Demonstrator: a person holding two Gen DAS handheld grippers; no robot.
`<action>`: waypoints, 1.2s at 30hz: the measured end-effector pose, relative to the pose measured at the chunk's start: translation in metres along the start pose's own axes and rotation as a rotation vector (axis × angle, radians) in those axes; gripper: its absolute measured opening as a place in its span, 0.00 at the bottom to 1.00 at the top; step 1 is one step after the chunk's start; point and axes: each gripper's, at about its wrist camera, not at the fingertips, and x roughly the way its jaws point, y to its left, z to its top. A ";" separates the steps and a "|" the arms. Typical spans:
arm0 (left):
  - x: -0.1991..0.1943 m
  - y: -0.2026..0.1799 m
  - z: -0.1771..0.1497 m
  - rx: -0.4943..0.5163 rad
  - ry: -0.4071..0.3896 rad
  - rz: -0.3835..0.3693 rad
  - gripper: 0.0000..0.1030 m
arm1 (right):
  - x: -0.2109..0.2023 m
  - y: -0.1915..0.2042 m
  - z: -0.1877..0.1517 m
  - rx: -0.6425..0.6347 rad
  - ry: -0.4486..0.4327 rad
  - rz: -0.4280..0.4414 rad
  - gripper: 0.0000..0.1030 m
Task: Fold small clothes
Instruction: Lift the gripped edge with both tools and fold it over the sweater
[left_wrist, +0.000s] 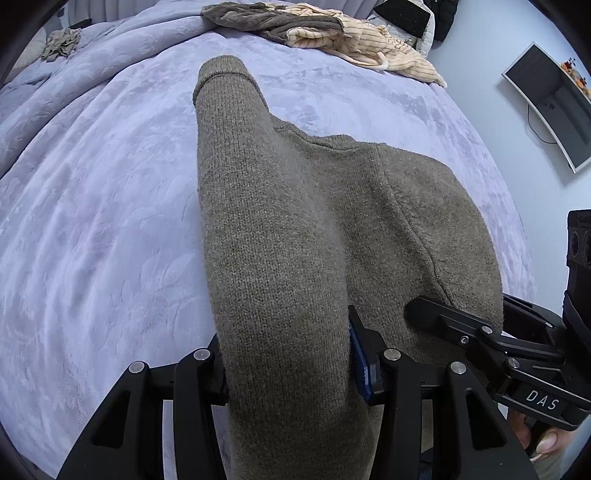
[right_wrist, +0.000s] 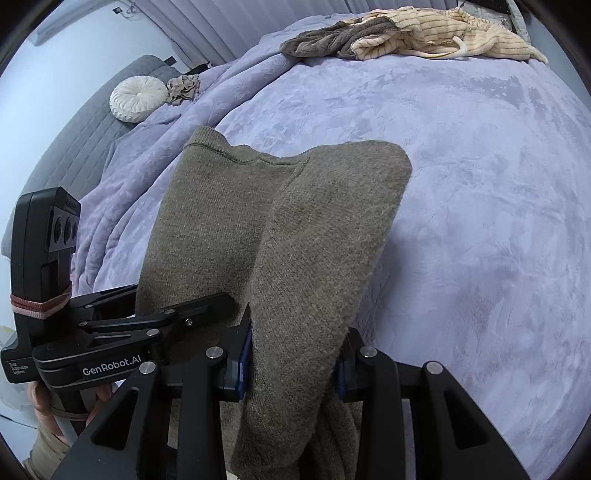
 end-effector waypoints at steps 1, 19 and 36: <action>-0.002 0.000 -0.003 -0.002 -0.002 -0.001 0.48 | -0.001 0.002 -0.002 -0.004 0.000 -0.001 0.36; -0.024 -0.002 -0.032 0.024 -0.033 0.001 0.48 | -0.016 0.014 -0.026 -0.023 -0.014 0.032 0.36; -0.021 0.001 -0.049 0.034 -0.042 -0.002 0.48 | -0.010 0.011 -0.035 -0.023 -0.006 0.059 0.36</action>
